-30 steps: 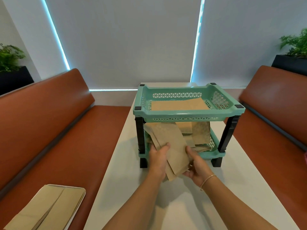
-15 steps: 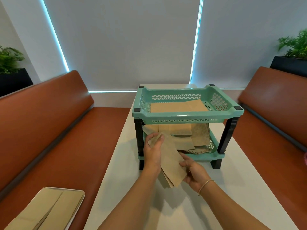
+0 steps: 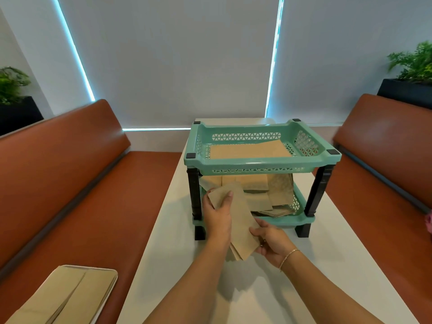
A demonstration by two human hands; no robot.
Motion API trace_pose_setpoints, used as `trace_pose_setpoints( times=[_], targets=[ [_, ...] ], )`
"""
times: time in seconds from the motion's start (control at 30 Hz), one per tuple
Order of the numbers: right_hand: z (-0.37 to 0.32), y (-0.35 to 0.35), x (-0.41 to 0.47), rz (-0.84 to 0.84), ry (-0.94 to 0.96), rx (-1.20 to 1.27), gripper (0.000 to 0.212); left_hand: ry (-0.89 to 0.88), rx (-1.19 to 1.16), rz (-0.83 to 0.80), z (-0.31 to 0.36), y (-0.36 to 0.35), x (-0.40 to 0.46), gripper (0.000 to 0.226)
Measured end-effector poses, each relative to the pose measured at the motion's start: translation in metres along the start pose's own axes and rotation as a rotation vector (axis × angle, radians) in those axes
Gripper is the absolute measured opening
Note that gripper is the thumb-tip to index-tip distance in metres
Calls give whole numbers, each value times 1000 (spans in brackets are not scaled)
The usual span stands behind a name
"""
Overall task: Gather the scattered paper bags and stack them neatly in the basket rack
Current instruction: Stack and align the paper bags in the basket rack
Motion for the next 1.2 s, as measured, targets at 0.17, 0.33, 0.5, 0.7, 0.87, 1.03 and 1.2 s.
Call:
trace_pose_setpoints(
  times=[0.17,0.33,0.5,0.7,0.87,1.03,1.2],
  targets=[
    [0,-2,-5,-29,-18,-255,24,26,29,10,-3,0,0,27],
    [0,-2,-5,-49,-67,-303,21,29,102,0,-2,-1,-1,10],
    [-7,3,-5,3,-83,-281,20,197,368,-68,-15,1,-13,34],
    [-25,4,-12,79,-74,-553,22,251,489,-63,-19,1,-18,41],
    [-59,20,25,474,244,-1011,24,310,336,-18,-13,4,4,43],
    [-74,15,65,357,257,-1727,52,358,390,-9,-15,9,13,49],
    [-61,0,96,215,273,-1942,58,385,447,-24,-22,16,15,41]
  ],
)
Point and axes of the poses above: each hand's wrist, its own x-axis towards the middle knuckle, its own y-axis out of the back of the hand, z = x × y, the point moved 2 cm from there along x, towards the middle knuckle, and after that the axes turned 8 degrees about -x, right-handed, at the moved point
